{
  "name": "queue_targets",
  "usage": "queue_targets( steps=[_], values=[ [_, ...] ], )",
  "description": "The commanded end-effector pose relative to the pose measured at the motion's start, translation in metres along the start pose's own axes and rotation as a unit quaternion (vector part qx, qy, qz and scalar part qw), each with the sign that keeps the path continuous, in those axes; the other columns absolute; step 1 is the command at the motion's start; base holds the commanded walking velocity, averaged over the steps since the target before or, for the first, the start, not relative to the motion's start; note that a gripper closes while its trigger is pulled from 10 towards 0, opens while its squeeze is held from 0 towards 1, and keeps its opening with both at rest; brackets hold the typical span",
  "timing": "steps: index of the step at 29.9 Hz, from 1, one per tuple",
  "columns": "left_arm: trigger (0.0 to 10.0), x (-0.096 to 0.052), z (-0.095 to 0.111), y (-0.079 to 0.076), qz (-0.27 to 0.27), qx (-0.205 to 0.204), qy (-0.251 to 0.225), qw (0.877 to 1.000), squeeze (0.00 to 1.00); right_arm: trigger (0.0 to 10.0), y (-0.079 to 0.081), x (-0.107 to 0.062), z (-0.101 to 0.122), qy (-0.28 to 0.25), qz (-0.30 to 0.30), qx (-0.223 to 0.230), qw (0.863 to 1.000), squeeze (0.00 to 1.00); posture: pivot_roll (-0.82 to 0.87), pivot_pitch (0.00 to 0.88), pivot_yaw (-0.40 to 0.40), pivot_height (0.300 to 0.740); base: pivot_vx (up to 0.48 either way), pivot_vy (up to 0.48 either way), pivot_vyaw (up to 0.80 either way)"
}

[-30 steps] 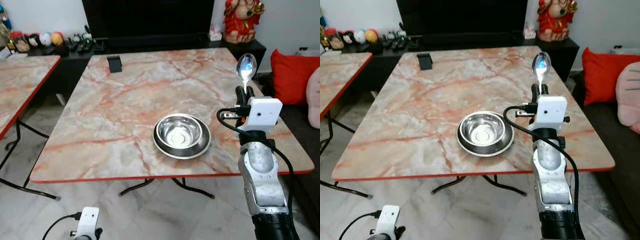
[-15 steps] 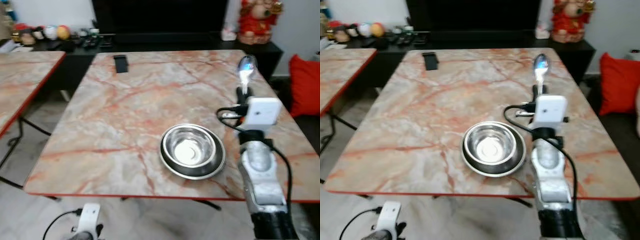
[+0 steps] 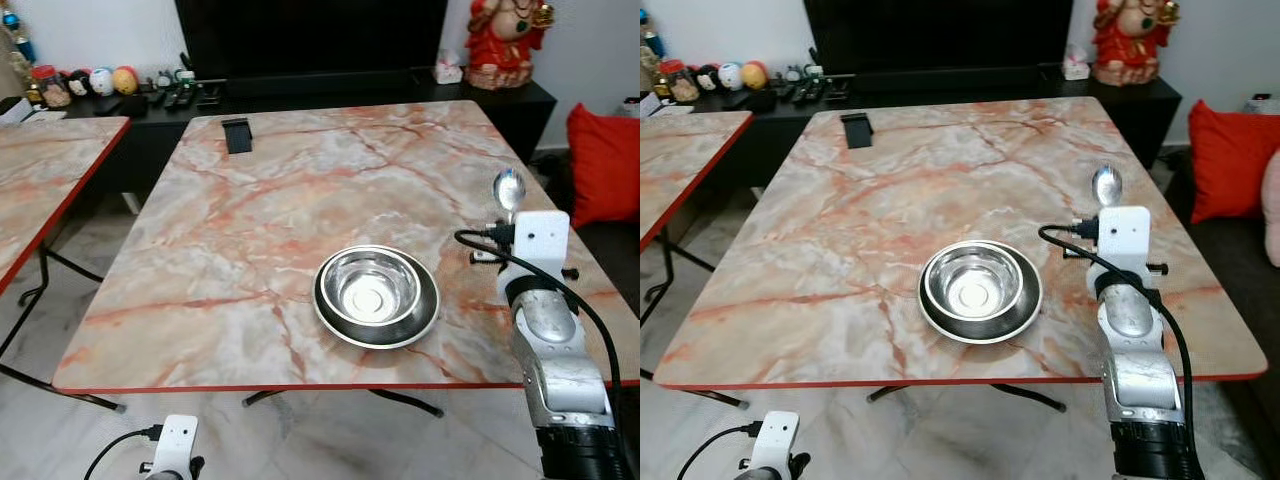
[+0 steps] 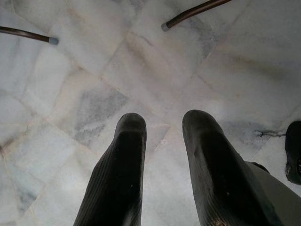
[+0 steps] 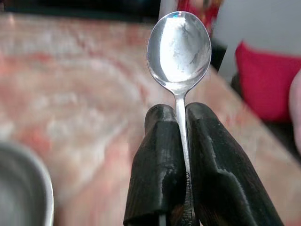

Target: Setting the table

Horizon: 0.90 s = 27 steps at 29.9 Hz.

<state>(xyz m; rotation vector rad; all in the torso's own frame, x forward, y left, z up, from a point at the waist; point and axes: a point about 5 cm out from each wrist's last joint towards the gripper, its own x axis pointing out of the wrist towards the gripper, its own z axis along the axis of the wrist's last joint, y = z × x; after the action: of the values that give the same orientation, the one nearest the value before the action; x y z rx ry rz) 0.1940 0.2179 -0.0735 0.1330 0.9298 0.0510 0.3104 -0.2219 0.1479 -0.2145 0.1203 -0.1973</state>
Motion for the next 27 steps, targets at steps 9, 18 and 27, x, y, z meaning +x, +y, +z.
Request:
queue_targets(
  steps=[9, 18, 27],
  values=[
    [10.0, 0.000, -0.003, 0.004, -0.001, 0.004, 0.014, 1.000, 0.00, 10.0, 0.017, -0.010, -0.025, 0.086, 0.067, 0.001, 0.994, 0.00, -0.08, 0.000, 0.067, 0.740, 0.000, 0.000, 0.00],
    [10.0, 0.000, -0.002, 0.003, -0.002, 0.002, 0.014, 1.000, 0.00, 10.0, 0.008, -0.012, -0.038, 0.120, 0.063, -0.020, 0.991, 0.00, -0.08, 0.000, 0.063, 0.740, 0.000, 0.000, 0.00],
    [10.0, 0.000, -0.002, 0.002, -0.005, 0.005, 0.014, 1.000, 0.00, 10.0, 0.002, -0.013, -0.045, 0.137, 0.073, -0.006, 0.988, 0.00, -0.08, 0.000, 0.062, 0.740, 0.000, 0.000, 0.00]
  ],
)
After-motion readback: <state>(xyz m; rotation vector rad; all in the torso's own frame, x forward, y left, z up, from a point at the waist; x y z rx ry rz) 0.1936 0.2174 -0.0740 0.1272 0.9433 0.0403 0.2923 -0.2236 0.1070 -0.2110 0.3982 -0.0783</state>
